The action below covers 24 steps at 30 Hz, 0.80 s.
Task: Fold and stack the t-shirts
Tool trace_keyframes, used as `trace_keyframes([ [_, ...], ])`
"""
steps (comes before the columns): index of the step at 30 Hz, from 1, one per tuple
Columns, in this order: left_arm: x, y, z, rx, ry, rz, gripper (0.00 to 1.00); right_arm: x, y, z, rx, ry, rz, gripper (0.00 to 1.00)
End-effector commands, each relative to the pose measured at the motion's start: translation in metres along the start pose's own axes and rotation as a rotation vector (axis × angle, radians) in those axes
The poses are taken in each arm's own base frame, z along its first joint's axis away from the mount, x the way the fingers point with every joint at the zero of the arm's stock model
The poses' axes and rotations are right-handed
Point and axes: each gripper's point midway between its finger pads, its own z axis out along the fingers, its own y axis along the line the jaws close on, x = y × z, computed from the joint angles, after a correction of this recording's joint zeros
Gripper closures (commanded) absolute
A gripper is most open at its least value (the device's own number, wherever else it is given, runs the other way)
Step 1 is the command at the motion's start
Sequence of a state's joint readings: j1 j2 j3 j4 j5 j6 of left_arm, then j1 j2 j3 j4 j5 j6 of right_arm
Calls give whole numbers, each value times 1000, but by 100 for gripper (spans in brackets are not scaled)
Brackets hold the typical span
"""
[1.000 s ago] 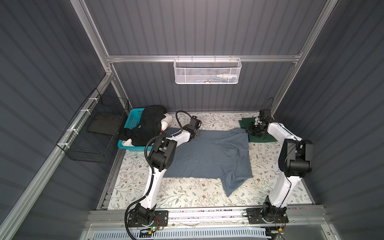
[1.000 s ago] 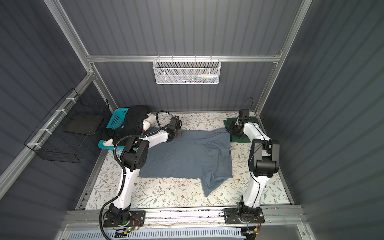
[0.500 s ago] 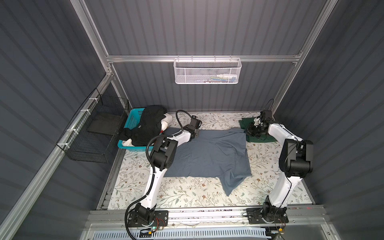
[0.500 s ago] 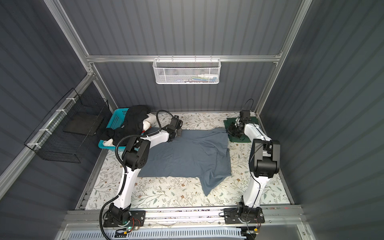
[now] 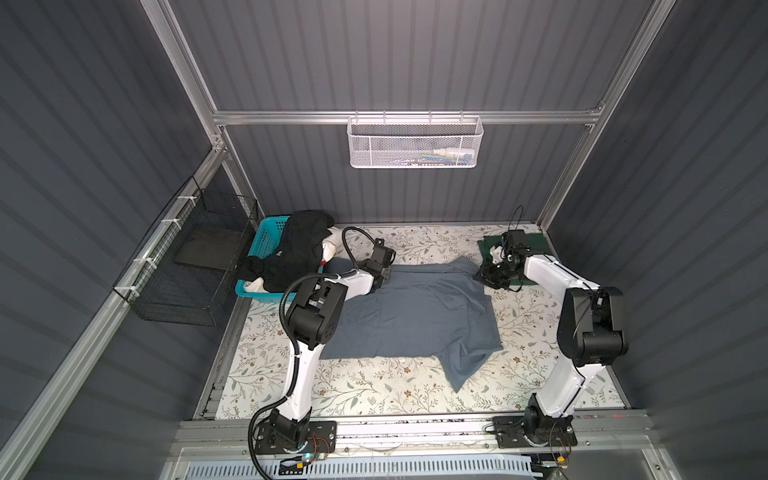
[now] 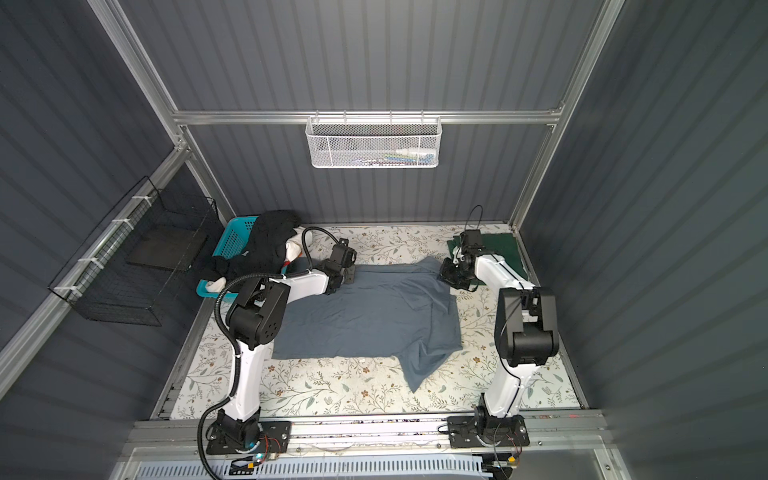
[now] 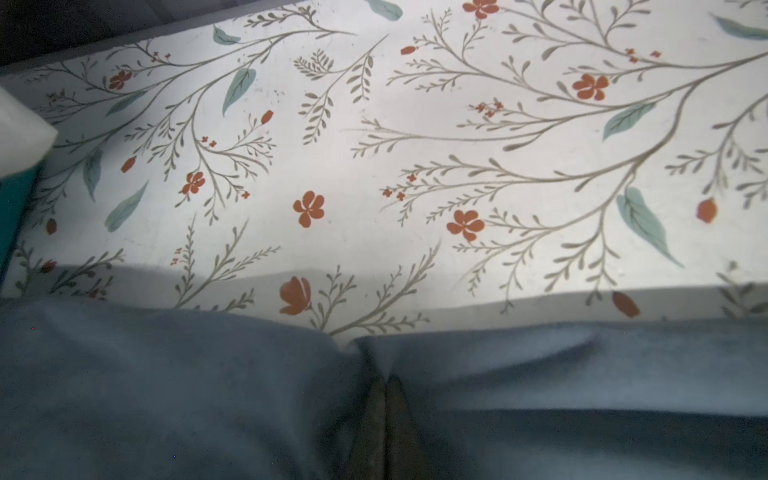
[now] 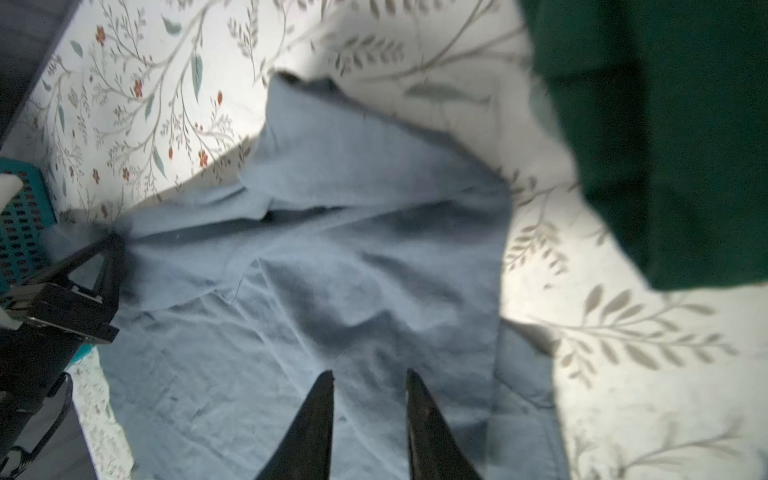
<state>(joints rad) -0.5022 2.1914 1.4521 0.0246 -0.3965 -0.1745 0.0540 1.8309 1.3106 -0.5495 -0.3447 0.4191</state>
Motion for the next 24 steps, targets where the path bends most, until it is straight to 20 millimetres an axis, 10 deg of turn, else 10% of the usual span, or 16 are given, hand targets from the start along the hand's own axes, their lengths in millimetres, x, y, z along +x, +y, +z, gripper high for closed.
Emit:
trace_keyframes([
  [1,-32,-3,-20,47,-103,-8,100,7,-6,-7,15,30,-37,64],
  [10,-14,-14,-11,88,-69,4,100,-74,31,-10,7,-45,-195,48],
  [24,-27,-22,-10,113,-89,11,100,-75,47,50,-63,86,-253,58],
])
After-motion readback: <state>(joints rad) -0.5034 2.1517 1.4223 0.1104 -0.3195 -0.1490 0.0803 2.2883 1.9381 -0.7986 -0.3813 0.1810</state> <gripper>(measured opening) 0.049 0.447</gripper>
